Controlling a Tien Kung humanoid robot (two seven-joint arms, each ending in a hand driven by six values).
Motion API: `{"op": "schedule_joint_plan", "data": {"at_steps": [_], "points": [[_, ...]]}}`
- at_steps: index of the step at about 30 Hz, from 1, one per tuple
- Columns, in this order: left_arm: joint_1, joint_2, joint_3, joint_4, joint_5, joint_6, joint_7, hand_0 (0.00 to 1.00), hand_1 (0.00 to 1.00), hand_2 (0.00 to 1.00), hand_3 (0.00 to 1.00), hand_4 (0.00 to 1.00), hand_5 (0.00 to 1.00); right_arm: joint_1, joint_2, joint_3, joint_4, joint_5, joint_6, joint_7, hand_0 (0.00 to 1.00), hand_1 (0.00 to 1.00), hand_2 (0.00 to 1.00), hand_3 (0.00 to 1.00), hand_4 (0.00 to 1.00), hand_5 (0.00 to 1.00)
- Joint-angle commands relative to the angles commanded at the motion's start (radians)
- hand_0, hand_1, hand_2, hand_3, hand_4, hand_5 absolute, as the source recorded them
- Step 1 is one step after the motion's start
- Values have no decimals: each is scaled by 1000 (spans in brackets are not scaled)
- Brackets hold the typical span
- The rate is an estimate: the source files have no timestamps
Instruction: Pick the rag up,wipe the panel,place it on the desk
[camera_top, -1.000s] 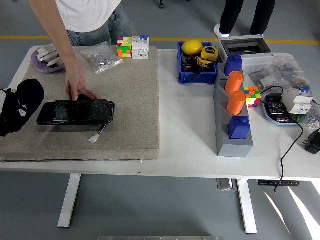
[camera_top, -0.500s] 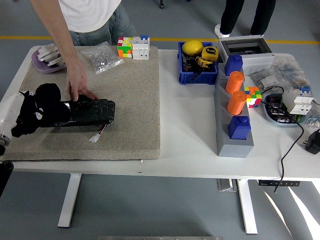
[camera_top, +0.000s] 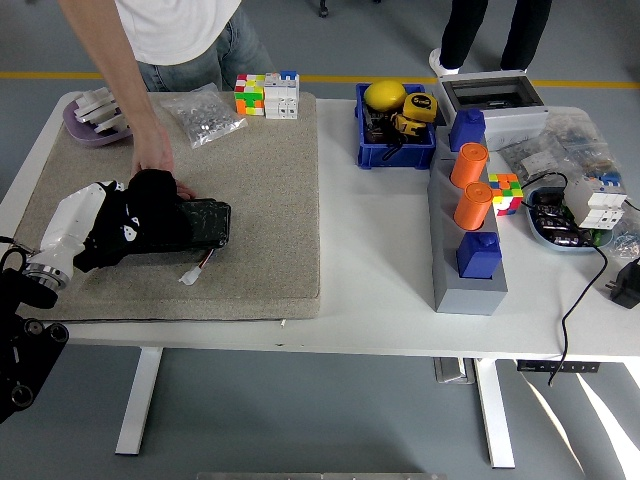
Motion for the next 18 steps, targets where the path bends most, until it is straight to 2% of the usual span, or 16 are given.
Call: {"op": "schedule_joint_plan", "data": {"at_steps": [10,18], "points": [[-24,-22,93,-27,4,-2,9,296,220,528,353,2,2,2,-4,-7,0,5,3,-2,796,662,691,632,998,530],[-24,-42,150,-75,16,-2,32,296,216,528,353,2,2,4,-10,-4,0,-6,7,1,797,661,691,633,998,530]]}}
